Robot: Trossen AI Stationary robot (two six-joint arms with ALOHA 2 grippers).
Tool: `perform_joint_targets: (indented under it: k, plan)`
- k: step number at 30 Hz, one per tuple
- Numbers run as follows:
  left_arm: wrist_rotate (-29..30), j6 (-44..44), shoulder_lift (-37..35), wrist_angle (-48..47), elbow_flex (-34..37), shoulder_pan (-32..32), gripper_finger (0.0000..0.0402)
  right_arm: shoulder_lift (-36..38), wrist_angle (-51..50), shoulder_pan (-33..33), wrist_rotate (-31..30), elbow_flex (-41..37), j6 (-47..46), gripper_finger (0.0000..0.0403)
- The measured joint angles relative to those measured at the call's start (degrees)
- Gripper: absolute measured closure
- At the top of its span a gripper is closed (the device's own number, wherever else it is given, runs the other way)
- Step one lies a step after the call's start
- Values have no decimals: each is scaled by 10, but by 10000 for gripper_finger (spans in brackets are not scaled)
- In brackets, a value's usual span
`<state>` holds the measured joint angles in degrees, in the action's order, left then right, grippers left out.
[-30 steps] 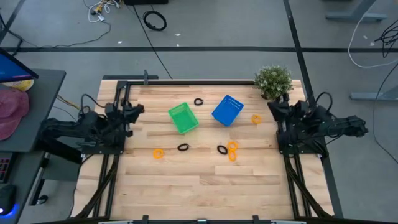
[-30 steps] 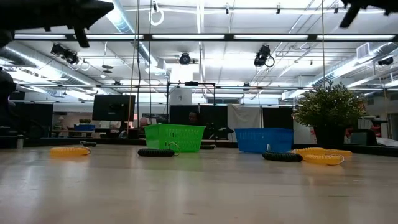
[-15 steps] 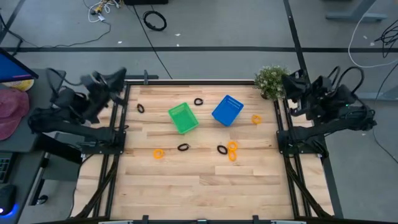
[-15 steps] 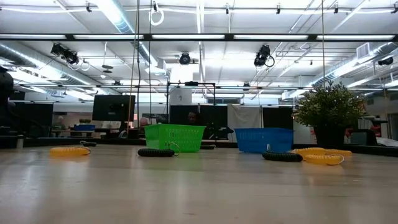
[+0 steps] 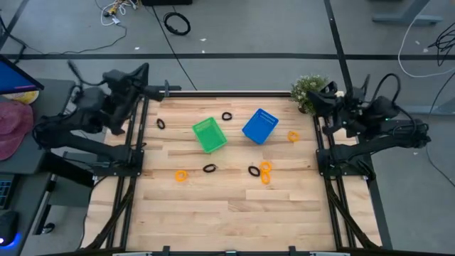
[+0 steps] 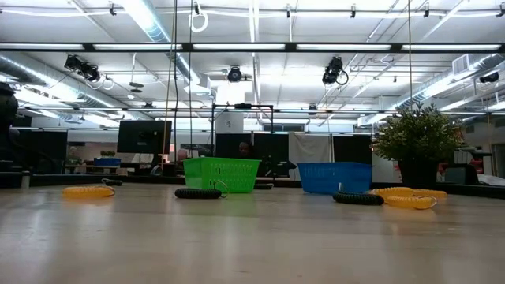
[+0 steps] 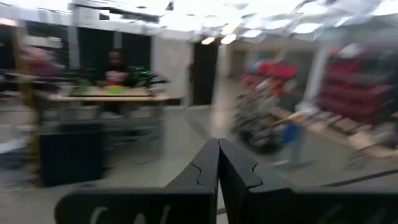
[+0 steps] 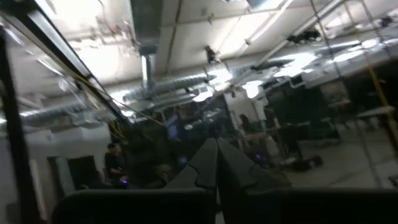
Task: Sort spring keychains
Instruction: Put the black spring keychain into the green bin
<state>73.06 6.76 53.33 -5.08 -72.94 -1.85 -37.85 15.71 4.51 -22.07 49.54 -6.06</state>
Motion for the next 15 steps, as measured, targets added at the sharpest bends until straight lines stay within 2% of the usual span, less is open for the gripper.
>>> perform_joint_targets:
  k: [3,7,15]
  plan:
    - [28,-1,42,-107,-82,9,364,0,-18,0,3,0,0,389]
    - [13,-68,92,-245,-182,35,314,0,-33,0,6,0,-10,365]
    - [-154,-254,181,-516,-346,160,209,-1,-67,0,5,0,-25,301]
